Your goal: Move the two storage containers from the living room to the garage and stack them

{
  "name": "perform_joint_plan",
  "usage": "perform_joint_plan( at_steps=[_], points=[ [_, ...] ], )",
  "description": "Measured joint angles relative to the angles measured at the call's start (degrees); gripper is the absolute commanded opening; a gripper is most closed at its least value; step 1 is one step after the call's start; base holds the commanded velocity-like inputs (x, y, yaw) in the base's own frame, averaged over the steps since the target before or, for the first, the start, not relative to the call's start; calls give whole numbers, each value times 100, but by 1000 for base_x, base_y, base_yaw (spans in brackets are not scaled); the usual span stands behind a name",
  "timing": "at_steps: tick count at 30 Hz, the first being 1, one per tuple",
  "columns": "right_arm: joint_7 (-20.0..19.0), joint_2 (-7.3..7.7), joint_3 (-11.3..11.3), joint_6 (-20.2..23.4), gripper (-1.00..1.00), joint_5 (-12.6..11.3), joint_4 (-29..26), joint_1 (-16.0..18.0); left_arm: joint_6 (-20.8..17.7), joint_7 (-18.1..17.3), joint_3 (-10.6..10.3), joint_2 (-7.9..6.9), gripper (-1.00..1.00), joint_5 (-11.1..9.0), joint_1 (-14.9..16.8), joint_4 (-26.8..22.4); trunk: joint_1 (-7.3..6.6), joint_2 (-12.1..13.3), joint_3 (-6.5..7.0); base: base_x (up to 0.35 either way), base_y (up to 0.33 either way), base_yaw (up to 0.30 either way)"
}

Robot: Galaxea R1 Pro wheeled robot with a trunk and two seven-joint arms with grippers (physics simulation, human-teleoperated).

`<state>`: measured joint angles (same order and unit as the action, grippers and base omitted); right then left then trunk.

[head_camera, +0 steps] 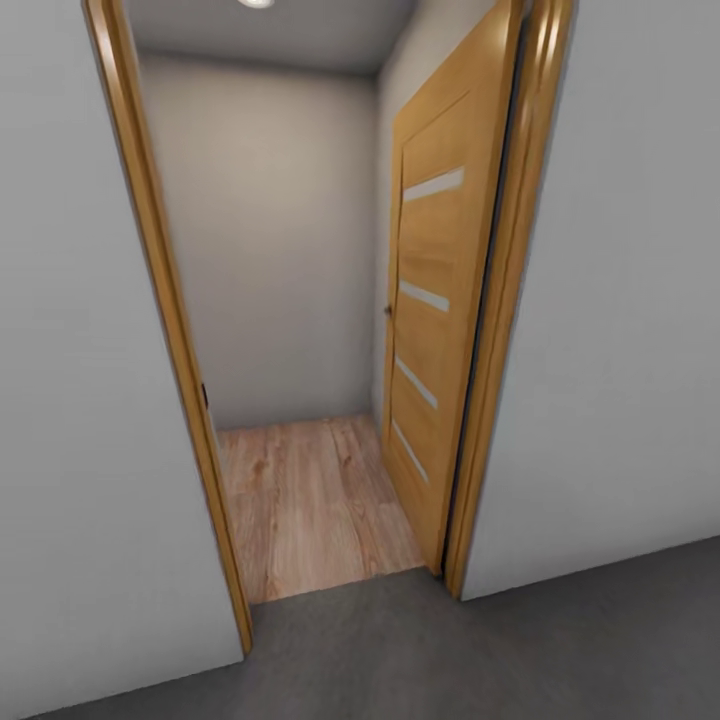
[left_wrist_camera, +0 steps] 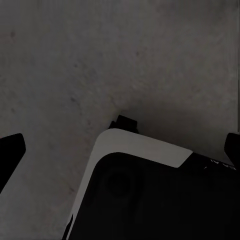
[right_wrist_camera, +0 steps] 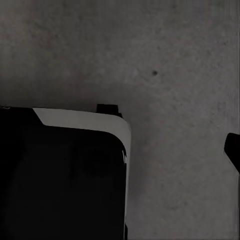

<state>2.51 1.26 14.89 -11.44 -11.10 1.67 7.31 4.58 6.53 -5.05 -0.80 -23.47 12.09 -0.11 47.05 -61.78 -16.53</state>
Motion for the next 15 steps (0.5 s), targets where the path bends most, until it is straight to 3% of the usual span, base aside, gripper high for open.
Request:
perform_joint_plan(
  at_steps=[15],
  points=[
    [5, 14, 85, 11, 100, 68, 0, 0, 2, -1, 0, 0, 100, 1, 1, 1, 0, 0, 0, 300, -128, 17]
  ],
)
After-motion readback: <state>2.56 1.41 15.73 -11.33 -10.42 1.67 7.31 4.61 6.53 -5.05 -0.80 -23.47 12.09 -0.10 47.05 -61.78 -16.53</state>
